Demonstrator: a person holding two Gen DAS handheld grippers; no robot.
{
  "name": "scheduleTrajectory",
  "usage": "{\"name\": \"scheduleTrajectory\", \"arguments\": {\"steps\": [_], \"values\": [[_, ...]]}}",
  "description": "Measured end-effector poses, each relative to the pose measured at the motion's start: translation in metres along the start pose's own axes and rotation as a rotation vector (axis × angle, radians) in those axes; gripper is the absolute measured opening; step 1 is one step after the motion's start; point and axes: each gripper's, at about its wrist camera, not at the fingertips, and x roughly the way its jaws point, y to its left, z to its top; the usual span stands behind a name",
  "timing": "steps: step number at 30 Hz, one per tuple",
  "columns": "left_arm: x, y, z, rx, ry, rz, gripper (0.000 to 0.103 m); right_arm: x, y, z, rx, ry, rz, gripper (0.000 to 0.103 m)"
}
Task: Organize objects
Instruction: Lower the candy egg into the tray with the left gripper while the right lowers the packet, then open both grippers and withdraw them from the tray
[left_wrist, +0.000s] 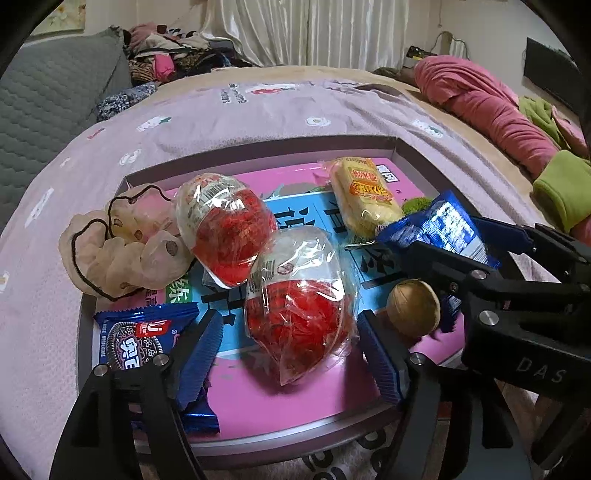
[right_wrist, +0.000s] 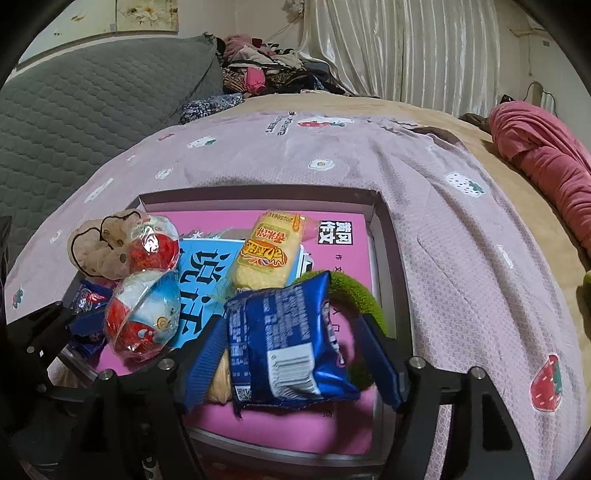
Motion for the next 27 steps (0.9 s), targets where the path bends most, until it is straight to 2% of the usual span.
{"name": "scheduleTrajectory", "arguments": {"steps": [8,12,17,20,22,27], "values": [[-0.016,0.005,0.003,-0.024,-0.037,0.012,0.08,-0.01,-0.004,0.003,0.023,-0.032,-0.006,0.078],[-0.023,0.01,0.005,-0.06,-0.062,-0.025,0.083,-0.015,-0.004,0.004,0.027,-0.049,-0.006,0.08],[-0.03,0.011,0.007,-0.065,-0.081,-0.015,0.083,-0.023,-0.005,0.006,0.034,-0.08,-0.017,0.084],[-0.035,0.014,0.009,-0.083,-0.098,-0.021,0.083,-0.03,-0.005,0.009,0.039,-0.102,-0.02,0.092],[-0.039,0.016,0.01,-0.094,-0.115,-0.023,0.083,-0.034,-0.005,0.01,0.038,-0.118,-0.012,0.102],[-0.048,0.02,0.012,-0.103,-0.146,-0.009,0.084,-0.043,-0.003,0.012,0.045,-0.157,0.0,0.102]]}}
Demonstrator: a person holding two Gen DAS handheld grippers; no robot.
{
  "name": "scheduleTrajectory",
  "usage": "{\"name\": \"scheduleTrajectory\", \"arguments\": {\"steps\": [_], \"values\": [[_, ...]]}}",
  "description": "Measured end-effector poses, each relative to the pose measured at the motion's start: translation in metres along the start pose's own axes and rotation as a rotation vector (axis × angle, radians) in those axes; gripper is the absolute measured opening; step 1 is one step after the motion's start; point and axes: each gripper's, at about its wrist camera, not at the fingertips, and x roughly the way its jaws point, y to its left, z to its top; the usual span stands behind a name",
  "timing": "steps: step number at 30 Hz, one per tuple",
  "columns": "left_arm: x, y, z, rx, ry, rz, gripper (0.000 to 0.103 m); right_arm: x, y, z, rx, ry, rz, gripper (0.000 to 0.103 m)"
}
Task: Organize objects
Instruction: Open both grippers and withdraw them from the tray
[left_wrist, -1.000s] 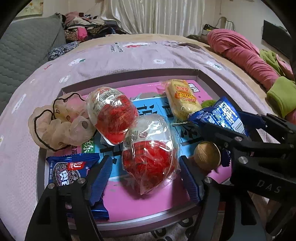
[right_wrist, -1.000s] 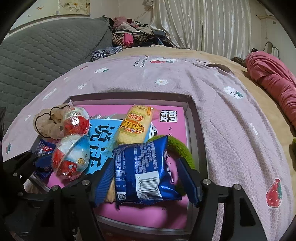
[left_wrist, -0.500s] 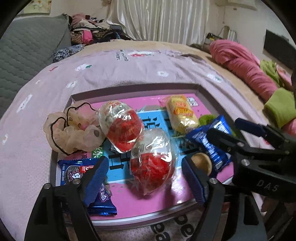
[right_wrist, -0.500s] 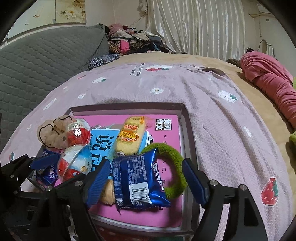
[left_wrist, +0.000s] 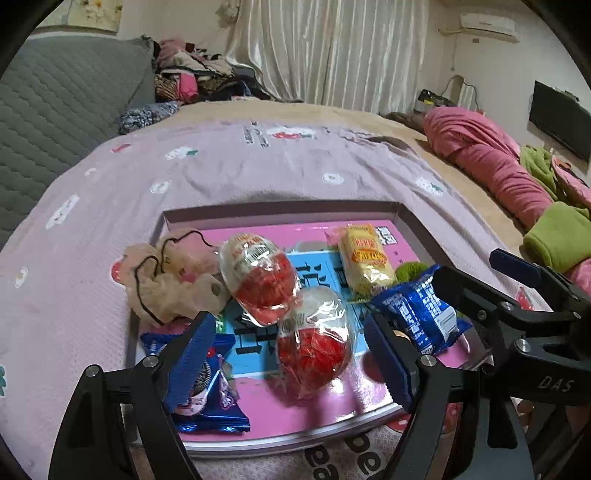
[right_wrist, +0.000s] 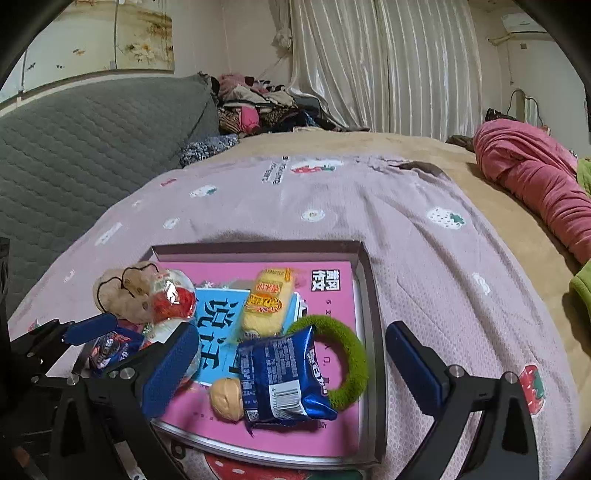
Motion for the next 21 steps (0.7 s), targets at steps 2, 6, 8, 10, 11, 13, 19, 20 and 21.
{"name": "scheduleTrajectory", "arguments": {"steps": [2,6,8,10,11,13,19,20,21], "values": [[-0.003,0.001,0.002,-0.006,-0.012,0.008,0.084,-0.003,0.001,0.001,0.001,-0.011,0.002,0.102],[-0.01,0.005,0.005,-0.022,-0.032,0.005,0.085,-0.015,0.002,0.004,-0.004,-0.052,-0.017,0.102],[-0.015,0.007,0.006,-0.023,-0.045,0.018,0.101,-0.023,0.004,0.006,-0.007,-0.075,-0.02,0.102],[-0.02,0.009,0.008,-0.037,-0.06,0.012,0.102,-0.03,0.006,0.008,-0.007,-0.092,-0.016,0.102],[-0.024,0.011,0.009,-0.05,-0.068,-0.003,0.103,-0.035,0.009,0.009,-0.008,-0.1,-0.013,0.102],[-0.03,0.014,0.009,-0.061,-0.072,-0.02,0.103,-0.044,0.012,0.011,-0.011,-0.122,-0.013,0.102],[-0.051,0.017,0.006,-0.062,-0.108,0.017,0.103,-0.062,0.016,0.012,-0.009,-0.134,-0.026,0.102],[-0.055,0.018,0.005,-0.062,-0.113,0.029,0.103,-0.066,0.017,0.012,-0.007,-0.139,-0.031,0.102],[-0.058,0.019,0.004,-0.064,-0.115,0.033,0.103,-0.069,0.017,0.014,-0.002,-0.146,-0.03,0.102]]}}
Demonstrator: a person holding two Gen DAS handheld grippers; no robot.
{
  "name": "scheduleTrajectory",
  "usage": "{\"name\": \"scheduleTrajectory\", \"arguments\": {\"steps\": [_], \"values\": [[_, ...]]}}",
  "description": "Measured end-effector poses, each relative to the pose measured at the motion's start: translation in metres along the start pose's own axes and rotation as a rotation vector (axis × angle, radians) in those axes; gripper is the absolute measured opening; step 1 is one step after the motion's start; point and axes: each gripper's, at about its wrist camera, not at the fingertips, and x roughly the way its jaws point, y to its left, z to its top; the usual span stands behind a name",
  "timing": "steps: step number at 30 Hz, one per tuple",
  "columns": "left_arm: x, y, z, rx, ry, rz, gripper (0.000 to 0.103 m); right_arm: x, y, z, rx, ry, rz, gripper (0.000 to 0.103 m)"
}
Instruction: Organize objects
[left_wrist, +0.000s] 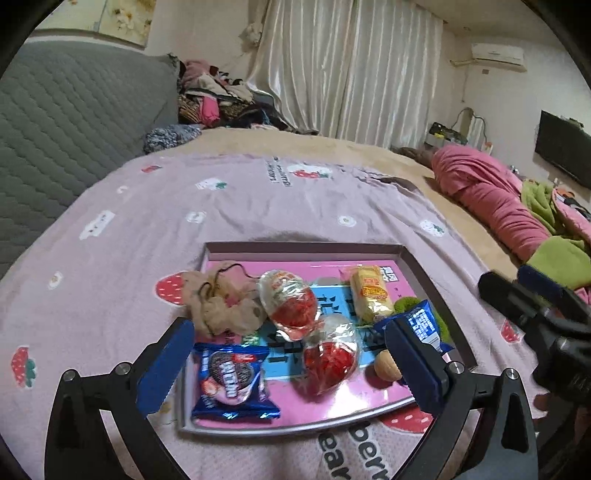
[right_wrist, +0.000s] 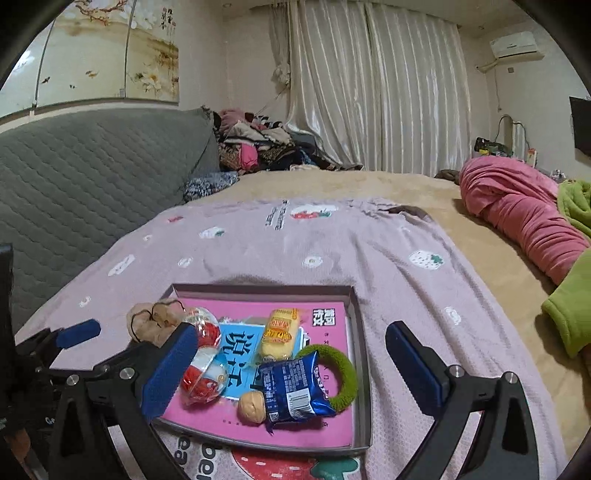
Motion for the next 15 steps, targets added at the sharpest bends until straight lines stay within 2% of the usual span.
{"name": "scheduleTrajectory", "arguments": {"steps": [7,11,15], "values": [[-0.026,0.005,-0.002,-0.014,0.005,0.053,0.103,-0.021,0.007,0.007,-0.021,0.01,-0.009,0.102],[-0.05,0.008,-0.003,-0.025,0.004,0.049,0.103,-0.037,0.01,0.009,-0.013,0.021,-0.006,0.102],[-0.078,0.006,-0.005,-0.006,-0.005,0.085,0.103,-0.057,0.017,0.014,-0.021,0.016,0.001,0.102]]}}
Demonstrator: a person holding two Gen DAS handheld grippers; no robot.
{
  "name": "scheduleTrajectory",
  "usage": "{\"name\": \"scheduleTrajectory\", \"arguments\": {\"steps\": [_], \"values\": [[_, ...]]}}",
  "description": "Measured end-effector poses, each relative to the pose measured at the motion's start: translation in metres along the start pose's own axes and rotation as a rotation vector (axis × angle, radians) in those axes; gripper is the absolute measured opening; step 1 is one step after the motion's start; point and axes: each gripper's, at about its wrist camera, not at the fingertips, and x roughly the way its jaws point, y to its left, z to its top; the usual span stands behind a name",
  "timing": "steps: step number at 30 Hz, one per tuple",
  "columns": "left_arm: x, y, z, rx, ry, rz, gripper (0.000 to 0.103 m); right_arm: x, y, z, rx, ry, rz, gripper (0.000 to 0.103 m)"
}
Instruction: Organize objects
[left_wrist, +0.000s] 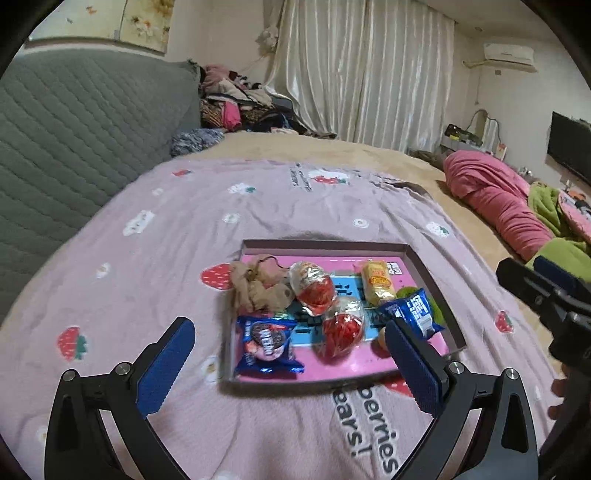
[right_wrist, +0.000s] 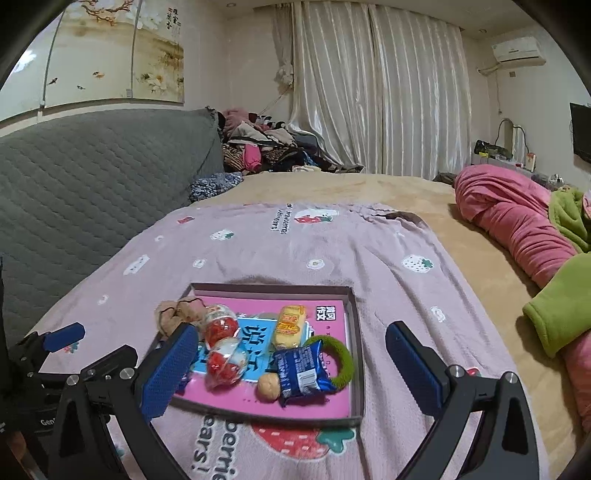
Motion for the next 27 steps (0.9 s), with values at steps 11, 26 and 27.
{"name": "scheduleTrajectory", "arguments": {"steps": [11,26,27], "values": [[-0.084,0.003,0.005,0.002,-0.065,0.046,0.103,-0.074,0.019,0.018,-0.028,-0.054,0.025,0.102],[-0.155,-0.006,0.006,0.017,-0.116,0.081,0.103,-0.127,0.019,0.01,-0.028,-0.059,0.033,0.102],[-0.158,-0.006,0.004,0.02,-0.118,0.086,0.103,-0.13,0.018,0.009,-0.027,-0.055,0.033,0.102]]}}
